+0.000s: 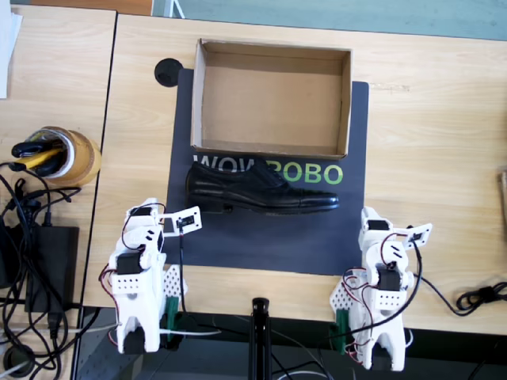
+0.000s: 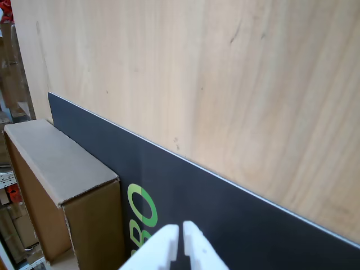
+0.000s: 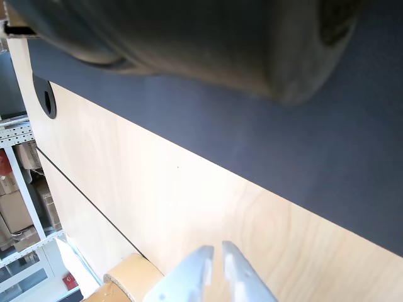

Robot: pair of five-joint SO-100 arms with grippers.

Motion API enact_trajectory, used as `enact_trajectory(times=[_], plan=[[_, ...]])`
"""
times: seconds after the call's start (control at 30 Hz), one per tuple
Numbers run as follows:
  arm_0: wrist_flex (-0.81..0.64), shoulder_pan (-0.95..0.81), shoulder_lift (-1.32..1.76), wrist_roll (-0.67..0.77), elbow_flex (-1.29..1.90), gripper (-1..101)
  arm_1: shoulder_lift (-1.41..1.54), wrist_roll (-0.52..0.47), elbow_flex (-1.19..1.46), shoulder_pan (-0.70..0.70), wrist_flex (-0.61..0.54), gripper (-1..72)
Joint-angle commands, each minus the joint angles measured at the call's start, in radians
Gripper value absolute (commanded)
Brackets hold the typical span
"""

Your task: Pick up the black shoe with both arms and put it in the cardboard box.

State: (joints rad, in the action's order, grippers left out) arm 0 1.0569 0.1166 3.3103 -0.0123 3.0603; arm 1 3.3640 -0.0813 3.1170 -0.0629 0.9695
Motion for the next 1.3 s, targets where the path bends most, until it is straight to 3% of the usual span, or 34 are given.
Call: enact_trajectory(times=[0.0,1.1,1.17,1.27], plan=[[-0.009,-0.015,0.017,-0.044,-0.002,0,0.048,0.051,0.014,0.04,-0.008,5.6],[-0.009,-0.02,0.017,-0.051,-0.002,0,0.048,0.049,0.014,0.04,-0.008,5.5],[-0.009,-0.021,0.017,-0.051,-0.002,0,0.048,0.049,0.014,0.04,-0.008,0.6],[-0.009,-0.021,0.017,-0.051,-0.002,0,0.048,0.049,0.014,0.04,-0.008,0.5]])
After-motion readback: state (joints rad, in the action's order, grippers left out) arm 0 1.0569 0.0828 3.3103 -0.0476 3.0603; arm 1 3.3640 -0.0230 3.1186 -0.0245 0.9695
